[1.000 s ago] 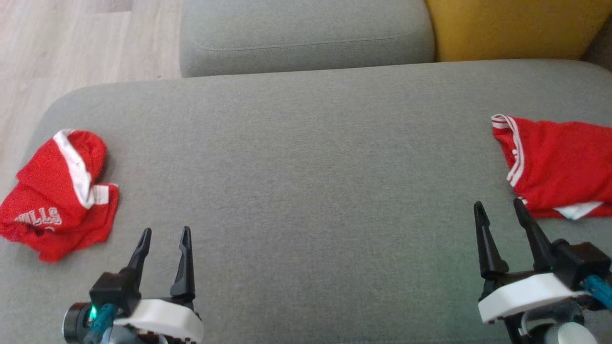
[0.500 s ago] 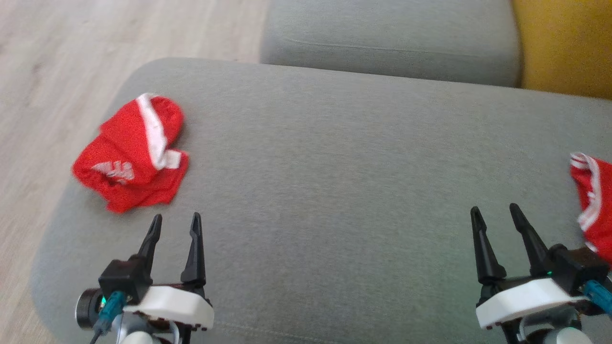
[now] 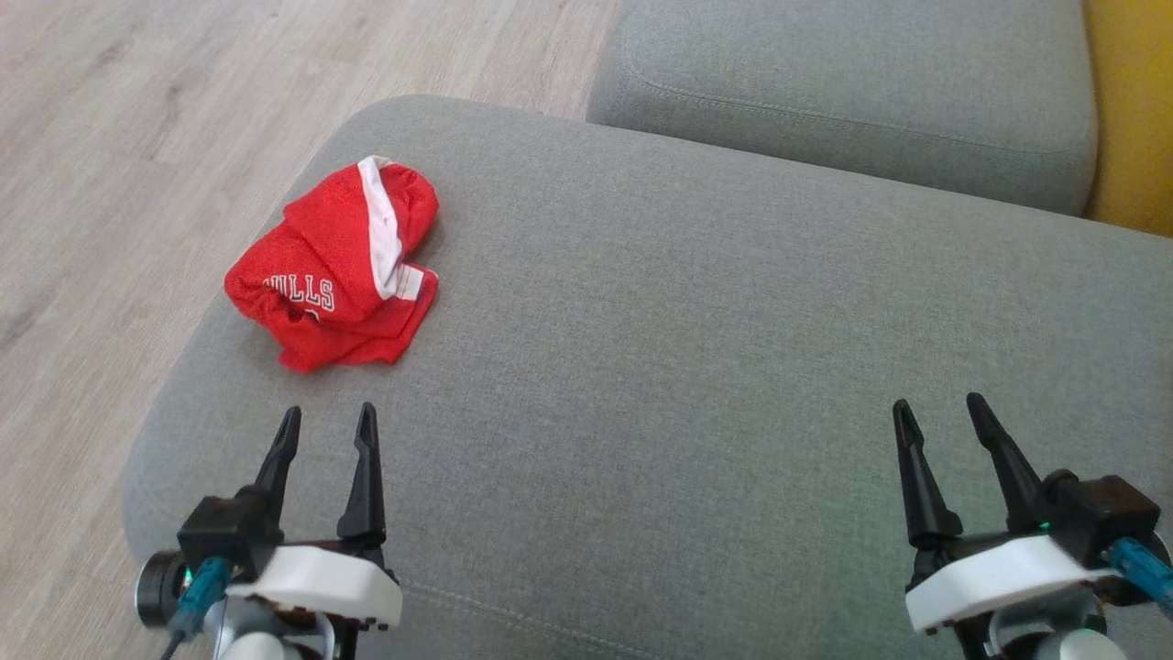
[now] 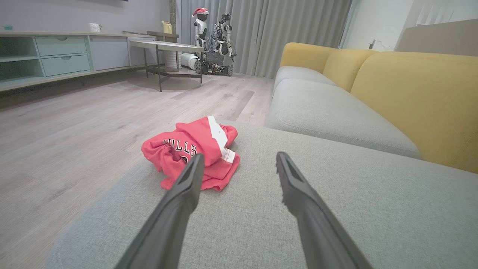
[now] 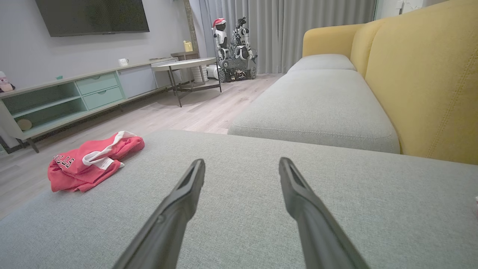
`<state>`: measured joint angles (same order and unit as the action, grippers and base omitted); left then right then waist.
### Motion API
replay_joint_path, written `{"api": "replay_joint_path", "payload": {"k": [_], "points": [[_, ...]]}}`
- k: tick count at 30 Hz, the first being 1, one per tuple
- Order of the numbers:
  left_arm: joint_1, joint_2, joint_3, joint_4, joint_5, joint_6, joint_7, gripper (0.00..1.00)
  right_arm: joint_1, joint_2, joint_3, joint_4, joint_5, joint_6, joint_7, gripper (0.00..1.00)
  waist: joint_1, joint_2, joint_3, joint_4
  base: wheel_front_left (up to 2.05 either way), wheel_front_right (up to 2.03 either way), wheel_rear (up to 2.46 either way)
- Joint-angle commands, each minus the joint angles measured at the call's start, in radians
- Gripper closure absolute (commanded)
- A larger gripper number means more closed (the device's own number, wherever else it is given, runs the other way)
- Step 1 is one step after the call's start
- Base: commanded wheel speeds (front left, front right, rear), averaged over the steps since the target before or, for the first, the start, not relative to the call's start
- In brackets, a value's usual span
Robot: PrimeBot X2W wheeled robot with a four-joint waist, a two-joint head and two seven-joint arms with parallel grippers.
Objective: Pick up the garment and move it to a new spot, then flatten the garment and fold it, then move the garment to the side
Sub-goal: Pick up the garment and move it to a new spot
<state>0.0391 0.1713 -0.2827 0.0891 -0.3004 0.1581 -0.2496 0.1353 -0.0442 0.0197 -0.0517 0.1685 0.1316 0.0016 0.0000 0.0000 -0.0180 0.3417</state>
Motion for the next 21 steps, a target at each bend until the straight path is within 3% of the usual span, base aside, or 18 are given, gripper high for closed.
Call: {"api": "replay_joint_path", "payload": {"k": [1,11,21], "points": [[-0.047,0.009,0.038,-0.030,0.009,0.000,-0.012,0.00,-0.028,-0.006,0.023,-0.031,0.000,-0.001,-0.002,0.00,0.0000,0.0000,0.000,-0.001,0.00,0.00,0.00],[-0.087,0.016,0.050,-0.018,0.028,0.003,-0.012,0.00,-0.040,-0.006,0.027,-0.041,-0.005,-0.001,0.014,0.00,0.0000,0.0000,0.034,-0.015,0.00,0.00,0.00],[-0.309,0.009,0.159,0.081,0.029,-0.019,-0.012,0.00,-0.130,-0.006,0.057,-0.119,-0.075,-0.001,0.071,0.00,0.0000,0.0000,0.231,-0.077,0.00,0.00,0.00]]}}
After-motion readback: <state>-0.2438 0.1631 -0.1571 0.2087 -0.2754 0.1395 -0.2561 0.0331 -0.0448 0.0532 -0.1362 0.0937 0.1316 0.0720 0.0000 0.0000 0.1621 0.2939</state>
